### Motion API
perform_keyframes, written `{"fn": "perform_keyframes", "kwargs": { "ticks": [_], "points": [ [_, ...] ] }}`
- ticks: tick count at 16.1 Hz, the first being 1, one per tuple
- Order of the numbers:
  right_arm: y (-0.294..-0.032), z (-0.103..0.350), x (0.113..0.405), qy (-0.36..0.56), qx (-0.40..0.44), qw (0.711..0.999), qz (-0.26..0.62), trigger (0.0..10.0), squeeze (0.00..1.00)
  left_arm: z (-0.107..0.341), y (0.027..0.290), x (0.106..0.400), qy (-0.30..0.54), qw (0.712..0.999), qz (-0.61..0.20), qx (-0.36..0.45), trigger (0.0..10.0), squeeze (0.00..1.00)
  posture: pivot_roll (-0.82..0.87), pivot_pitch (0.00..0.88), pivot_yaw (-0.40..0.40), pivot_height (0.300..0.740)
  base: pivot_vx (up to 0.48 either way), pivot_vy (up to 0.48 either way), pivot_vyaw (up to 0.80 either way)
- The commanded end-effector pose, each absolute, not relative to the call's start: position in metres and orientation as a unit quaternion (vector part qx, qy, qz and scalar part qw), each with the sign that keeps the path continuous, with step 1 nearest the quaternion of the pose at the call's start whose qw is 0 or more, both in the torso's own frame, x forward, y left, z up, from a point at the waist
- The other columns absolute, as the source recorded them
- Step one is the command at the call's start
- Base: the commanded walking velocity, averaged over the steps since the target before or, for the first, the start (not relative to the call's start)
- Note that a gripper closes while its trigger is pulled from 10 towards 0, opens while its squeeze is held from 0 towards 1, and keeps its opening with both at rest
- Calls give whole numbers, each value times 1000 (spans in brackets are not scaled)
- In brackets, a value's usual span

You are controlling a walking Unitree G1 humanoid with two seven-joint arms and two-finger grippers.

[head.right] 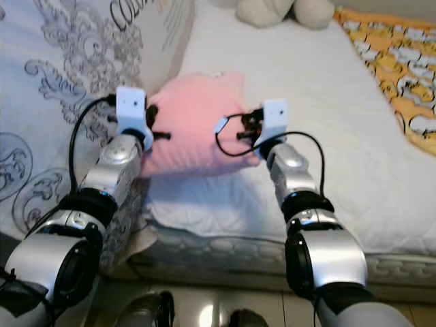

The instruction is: Clean up the room

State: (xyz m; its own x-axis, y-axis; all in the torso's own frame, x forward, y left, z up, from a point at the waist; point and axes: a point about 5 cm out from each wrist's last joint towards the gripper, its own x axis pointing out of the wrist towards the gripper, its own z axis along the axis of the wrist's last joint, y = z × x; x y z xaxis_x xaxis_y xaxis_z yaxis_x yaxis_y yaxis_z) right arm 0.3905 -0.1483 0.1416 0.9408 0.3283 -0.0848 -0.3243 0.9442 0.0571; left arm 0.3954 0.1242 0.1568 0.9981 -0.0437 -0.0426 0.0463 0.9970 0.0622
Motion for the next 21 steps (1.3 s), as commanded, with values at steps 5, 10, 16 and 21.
{"fn": "perform_keyframes", "kwargs": {
  "ticks": [5, 10, 16, 21],
  "points": [
    [-159, 181, 404, -11, -24, 987, 156, 10000, 0, 197, 131, 408, -50, 998, 20, 30, 10000, 0, 38, 245, -49, 740, 0, 0, 0],
    [-164, 167, 400, 5, -48, 990, 132, 10000, 0, 167, 124, 399, -23, 998, 47, 25, 10000, 0, 30, 281, -54, 740, 0, 0, 0],
    [-172, 89, 366, 133, -48, 982, 128, 10000, 0, 88, 89, 359, 78, 996, -7, 39, 10000, 0, 23, 307, -50, 740, 0, 0, 0],
    [-175, 86, 364, 132, -15, 986, 105, 10000, 1000, 95, 88, 364, 65, 997, -26, 36, 10000, 1000, 11, 301, -47, 740, 0, 0, 0]
  ]
}}
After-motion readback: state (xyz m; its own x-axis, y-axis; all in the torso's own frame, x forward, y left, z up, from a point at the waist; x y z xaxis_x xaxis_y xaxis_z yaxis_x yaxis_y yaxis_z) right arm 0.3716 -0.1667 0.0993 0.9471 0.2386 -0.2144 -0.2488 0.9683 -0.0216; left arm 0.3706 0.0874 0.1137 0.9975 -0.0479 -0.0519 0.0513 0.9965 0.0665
